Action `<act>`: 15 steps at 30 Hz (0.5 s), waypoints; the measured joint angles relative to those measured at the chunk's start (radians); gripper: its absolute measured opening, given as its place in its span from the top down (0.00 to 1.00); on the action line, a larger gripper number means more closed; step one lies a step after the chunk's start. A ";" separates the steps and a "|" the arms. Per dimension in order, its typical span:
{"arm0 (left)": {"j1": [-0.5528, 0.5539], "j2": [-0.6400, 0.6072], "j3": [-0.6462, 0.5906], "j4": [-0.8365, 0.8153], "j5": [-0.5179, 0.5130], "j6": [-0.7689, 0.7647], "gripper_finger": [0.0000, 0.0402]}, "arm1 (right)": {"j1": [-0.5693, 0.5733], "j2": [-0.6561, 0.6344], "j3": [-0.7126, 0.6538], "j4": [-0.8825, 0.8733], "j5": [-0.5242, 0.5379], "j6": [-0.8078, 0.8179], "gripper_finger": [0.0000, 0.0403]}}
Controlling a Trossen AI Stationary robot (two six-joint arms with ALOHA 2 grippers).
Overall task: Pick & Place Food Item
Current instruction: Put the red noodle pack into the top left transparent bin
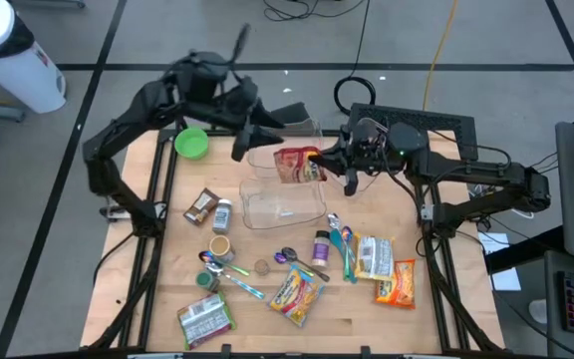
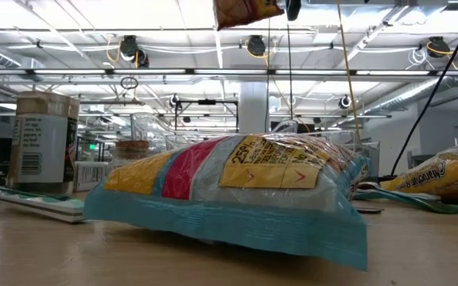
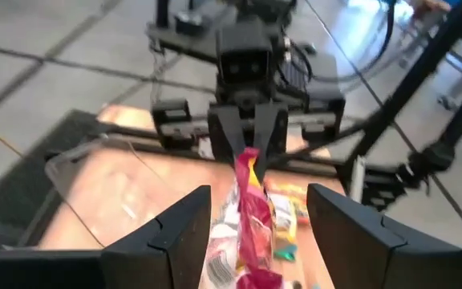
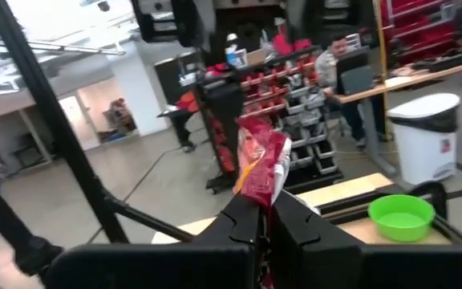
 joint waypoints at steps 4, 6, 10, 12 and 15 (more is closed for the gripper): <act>-0.027 0.086 0.087 -0.072 0.000 0.034 0.46 | 0.000 0.000 0.001 -0.024 -0.008 0.006 1.00; -0.042 0.115 0.104 -0.068 0.001 0.036 0.46 | 0.000 0.000 0.001 -0.034 -0.008 0.007 1.00; -0.058 0.145 0.108 -0.073 0.003 0.051 0.46 | 0.001 0.000 0.001 -0.034 -0.009 0.007 1.00; -0.061 0.156 0.108 -0.086 0.003 0.052 0.46 | 0.001 0.000 0.001 -0.038 -0.009 0.007 1.00; -0.061 0.166 0.108 -0.104 0.000 0.055 0.46 | 0.001 0.000 0.001 -0.036 -0.015 0.007 1.00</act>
